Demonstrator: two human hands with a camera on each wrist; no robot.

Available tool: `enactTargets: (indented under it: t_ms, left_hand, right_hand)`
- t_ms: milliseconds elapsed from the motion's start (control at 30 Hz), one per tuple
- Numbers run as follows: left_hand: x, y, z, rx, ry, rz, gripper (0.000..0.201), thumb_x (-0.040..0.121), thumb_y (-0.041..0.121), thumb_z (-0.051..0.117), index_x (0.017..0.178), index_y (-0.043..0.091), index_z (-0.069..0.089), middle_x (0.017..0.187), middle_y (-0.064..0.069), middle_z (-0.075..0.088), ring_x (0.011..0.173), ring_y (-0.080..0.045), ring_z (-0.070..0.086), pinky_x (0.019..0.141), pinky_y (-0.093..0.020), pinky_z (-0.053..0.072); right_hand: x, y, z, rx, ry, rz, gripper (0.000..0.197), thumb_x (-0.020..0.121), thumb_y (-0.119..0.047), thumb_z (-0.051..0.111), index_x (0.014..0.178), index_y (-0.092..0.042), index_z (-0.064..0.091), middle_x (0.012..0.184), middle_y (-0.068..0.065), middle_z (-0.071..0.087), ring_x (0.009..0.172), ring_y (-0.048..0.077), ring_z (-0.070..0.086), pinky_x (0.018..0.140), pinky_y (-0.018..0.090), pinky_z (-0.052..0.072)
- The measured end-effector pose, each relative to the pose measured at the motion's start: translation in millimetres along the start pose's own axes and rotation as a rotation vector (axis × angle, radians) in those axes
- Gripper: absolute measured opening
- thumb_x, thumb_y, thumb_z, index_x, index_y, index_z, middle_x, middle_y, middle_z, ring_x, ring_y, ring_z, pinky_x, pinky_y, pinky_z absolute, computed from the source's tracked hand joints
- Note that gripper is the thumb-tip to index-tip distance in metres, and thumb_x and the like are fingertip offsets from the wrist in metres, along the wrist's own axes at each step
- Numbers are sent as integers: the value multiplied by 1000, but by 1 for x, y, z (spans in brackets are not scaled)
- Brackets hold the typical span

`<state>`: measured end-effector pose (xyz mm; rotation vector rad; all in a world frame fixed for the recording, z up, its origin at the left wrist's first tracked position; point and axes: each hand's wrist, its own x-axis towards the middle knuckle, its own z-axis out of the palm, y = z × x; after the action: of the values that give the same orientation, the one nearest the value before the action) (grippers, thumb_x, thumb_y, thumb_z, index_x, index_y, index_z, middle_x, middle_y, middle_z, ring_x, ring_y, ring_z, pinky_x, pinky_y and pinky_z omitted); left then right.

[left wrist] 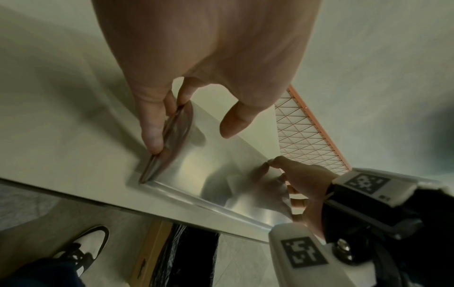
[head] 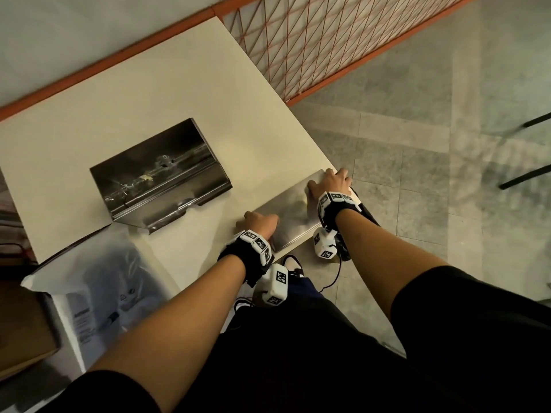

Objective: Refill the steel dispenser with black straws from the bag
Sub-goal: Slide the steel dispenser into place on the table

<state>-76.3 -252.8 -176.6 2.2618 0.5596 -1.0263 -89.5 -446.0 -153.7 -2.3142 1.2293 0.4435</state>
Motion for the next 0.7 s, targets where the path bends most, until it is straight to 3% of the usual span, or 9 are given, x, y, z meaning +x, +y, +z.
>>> enactTargets:
  t_ms: [133, 333, 533, 700]
  left_hand:
    - [1, -2, 0, -4, -3, -9, 67, 50, 47, 66, 104, 13, 46, 120, -19, 51, 99, -39, 63, 78, -50, 61]
    - [2, -2, 4, -1, 11, 4, 60, 53, 40, 64, 102, 13, 43, 122, -16, 46, 101, -41, 61, 79, -49, 61]
    - [-7, 1, 3, -4, 7, 28, 69, 59, 37, 61, 120, 7, 47, 126, -17, 43, 106, -40, 59, 80, -48, 62]
    - [-13, 4, -1, -15, -28, 12, 74, 61, 39, 60, 125, 5, 44, 129, -17, 41, 111, -42, 56, 84, -50, 60]
  right_hand:
    - [0, 0, 6, 1, 14, -3, 56, 81, -45, 61, 125, -11, 53, 137, 12, 34, 126, 37, 34, 94, 55, 46]
    - [3, 1, 6, -9, 19, -1, 56, 82, -46, 61, 125, -11, 53, 137, 9, 34, 127, 37, 34, 92, 54, 45]
    - [3, -1, 8, -4, 15, 22, 58, 81, -45, 60, 128, -13, 52, 136, 8, 36, 127, 36, 33, 93, 53, 44]
    - [1, -4, 6, -13, 5, 37, 60, 82, -45, 61, 131, -12, 49, 137, 9, 34, 129, 35, 32, 96, 54, 42]
